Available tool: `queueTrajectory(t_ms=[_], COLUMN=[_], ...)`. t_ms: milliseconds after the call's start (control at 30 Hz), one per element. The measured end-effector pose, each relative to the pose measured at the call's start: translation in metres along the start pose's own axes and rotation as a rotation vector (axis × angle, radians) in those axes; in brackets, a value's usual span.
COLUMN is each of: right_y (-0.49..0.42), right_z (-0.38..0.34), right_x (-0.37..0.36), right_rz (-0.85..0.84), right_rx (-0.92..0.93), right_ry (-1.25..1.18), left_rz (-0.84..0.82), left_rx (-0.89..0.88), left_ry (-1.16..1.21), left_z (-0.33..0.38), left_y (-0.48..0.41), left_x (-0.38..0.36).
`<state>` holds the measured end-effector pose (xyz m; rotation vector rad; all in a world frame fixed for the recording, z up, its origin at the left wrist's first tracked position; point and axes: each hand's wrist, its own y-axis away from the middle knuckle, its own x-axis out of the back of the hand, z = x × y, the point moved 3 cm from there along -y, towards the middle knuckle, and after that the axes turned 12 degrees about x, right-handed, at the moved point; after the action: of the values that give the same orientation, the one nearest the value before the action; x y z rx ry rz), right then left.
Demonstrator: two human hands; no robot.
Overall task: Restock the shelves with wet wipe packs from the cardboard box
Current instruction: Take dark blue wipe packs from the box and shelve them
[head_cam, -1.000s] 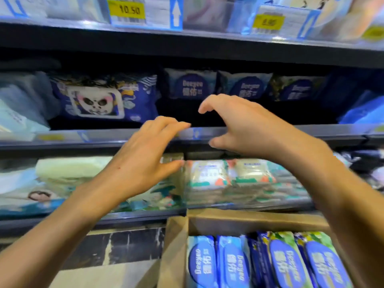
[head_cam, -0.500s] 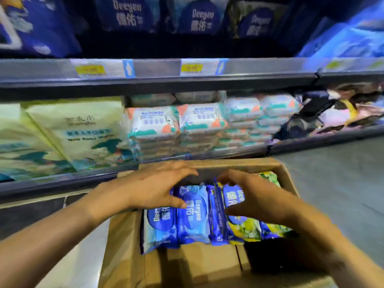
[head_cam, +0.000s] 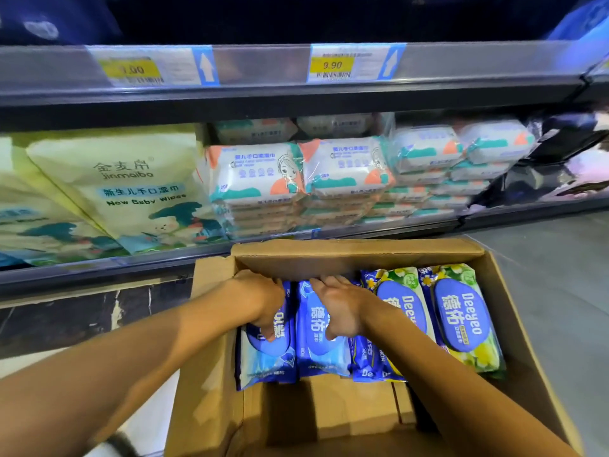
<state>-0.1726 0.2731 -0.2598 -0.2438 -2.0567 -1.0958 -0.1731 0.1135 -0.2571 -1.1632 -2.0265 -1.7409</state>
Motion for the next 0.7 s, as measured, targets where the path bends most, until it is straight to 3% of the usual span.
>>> queueTrajectory(t_ms=[333, 567, 700], right_y=[-0.021, 0.028, 0.037], right_z=[-0.002, -0.03, -0.035], right_x=[-0.002, -0.033, -0.046], right_rz=[-0.029, 0.288, 0.319], right_rx=[-0.024, 0.051, 0.04], right_ry=[0.36, 0.411, 0.423], left_rz=[-0.131, -0.221, -0.344], left_rx=[0.033, 0.004, -0.035], left_ry=[-0.05, 0.049, 0.231], left_z=[0.014, 0.014, 0.01], left_y=[-0.023, -0.021, -0.022], left_x=[-0.004, -0.013, -0.008])
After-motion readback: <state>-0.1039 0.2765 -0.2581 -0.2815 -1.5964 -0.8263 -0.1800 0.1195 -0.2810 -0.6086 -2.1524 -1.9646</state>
